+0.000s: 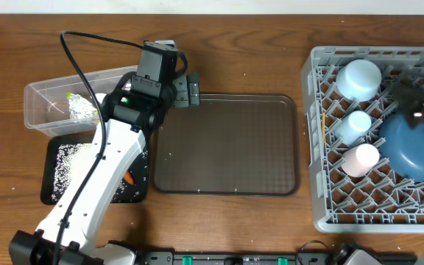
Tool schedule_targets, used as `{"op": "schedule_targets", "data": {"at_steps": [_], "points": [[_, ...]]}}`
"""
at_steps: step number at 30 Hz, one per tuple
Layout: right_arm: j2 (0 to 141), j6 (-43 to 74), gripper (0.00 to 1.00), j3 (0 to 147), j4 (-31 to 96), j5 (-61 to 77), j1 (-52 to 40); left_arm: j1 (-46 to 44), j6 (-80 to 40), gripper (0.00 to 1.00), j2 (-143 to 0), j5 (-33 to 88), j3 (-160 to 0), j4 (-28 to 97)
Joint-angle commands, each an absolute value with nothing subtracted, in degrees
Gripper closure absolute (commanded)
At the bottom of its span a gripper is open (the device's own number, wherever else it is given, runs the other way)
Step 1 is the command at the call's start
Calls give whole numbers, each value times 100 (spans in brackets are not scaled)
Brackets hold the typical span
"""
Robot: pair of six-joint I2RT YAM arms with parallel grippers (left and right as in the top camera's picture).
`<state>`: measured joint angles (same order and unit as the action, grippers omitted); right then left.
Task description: Sort waste into correct bins and load items into the dishwasher rack
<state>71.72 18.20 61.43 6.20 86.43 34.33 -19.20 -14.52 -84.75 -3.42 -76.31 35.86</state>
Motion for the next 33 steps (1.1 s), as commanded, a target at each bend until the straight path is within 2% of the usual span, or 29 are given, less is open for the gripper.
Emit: {"op": "schedule_targets", "data": {"at_steps": [1,8,13,15,18,24,26,30,33], "points": [[7091,2104,1,6193,604,8943,2718,-1905,-1396,2,-8508,-412,-7658,3599],[7094,2099,1,6191,755,8890,1068,-1905,-1396,2,-8508,-414,-7658,3599],[7098,2265,1,6191,1009,8300,-60,-1905,-1396,2,-8508,-414,-7658,3599],[7087,2427,1,6191,1278,7612,-408,-1905,-1396,2,-8508,-412,-7658,3599],[7013,2414,1,6191,2012,5815,-705,-1905,-1396,2,-8508,-412,-7658,3599],[6654,2147,1,6191,3903,1802,-757,-1905,-1396,2,-8508,-414,-7658,3599],[6521,1907,1,6191,4248,913,-757,-1905,-1396,2,-8508,-414,-7658,3599],[6263,956,1,6191,4351,73,-757,-1905,-1396,2,-8508,-414,-7658,3599],[6075,381,1,6191,4276,93,-757,-1905,-1396,2,-8508,-412,-7658,3599]]}}
